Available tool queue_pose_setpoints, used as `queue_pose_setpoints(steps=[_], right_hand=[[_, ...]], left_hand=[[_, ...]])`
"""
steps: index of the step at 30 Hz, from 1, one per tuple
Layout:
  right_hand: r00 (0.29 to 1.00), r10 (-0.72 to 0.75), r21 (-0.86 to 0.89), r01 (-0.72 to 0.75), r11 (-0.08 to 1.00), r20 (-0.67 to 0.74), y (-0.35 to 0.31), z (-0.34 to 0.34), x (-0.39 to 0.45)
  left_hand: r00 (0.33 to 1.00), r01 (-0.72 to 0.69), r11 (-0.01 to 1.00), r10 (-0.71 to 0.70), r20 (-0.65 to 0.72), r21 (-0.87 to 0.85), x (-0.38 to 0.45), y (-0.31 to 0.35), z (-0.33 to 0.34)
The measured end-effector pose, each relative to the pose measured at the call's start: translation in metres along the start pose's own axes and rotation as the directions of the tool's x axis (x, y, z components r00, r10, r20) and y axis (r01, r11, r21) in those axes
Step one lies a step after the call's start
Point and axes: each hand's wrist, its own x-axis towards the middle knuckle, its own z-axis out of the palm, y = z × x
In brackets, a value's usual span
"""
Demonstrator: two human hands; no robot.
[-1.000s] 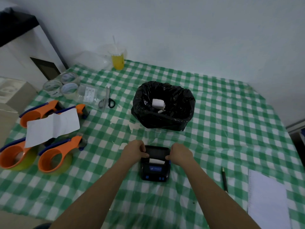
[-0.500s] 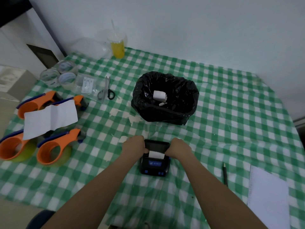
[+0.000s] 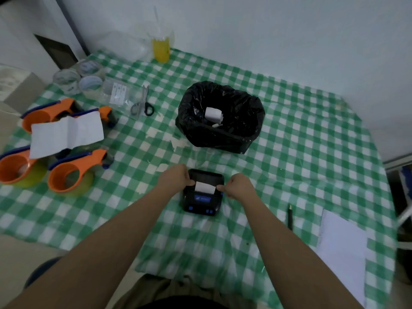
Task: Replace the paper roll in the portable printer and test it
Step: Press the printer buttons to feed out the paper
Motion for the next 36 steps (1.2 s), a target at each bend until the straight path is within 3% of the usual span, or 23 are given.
queue_pose_setpoints(steps=[3,6,10,14,24,30,36], right_hand=[[0.986,-0.033,0.178,0.062,0.982,-0.163,0.015,0.018,-0.020],[0.977,-0.042,0.306,0.107,0.946,-0.211,0.032,0.040,-0.035],[0.963,-0.088,0.330,0.172,0.928,-0.255,0.049,0.062,-0.051],[0.958,-0.092,0.359,0.189,0.914,-0.271,0.051,0.072,-0.057],[0.957,-0.081,0.433,0.200,0.879,-0.278,0.052,0.082,-0.054],[0.959,-0.089,0.444,0.205,0.872,-0.269,0.054,0.084,-0.054],[0.964,-0.084,0.448,0.192,0.873,-0.251,0.056,0.082,-0.054]], left_hand=[[0.992,-0.094,0.967,0.071,-0.107,-0.238,-0.014,-0.012,0.013],[0.974,-0.171,0.911,0.099,-0.205,-0.375,-0.032,-0.026,0.029],[0.977,-0.183,0.869,0.108,-0.185,-0.461,-0.053,-0.041,0.043],[0.981,-0.192,0.862,0.154,-0.117,-0.469,-0.061,-0.045,0.051],[0.965,-0.239,0.900,0.179,-0.189,-0.365,-0.058,-0.050,0.063],[0.958,-0.264,0.940,0.232,-0.166,-0.214,-0.057,-0.050,0.058],[0.954,-0.284,0.934,0.252,-0.162,-0.218,-0.057,-0.051,0.057]])
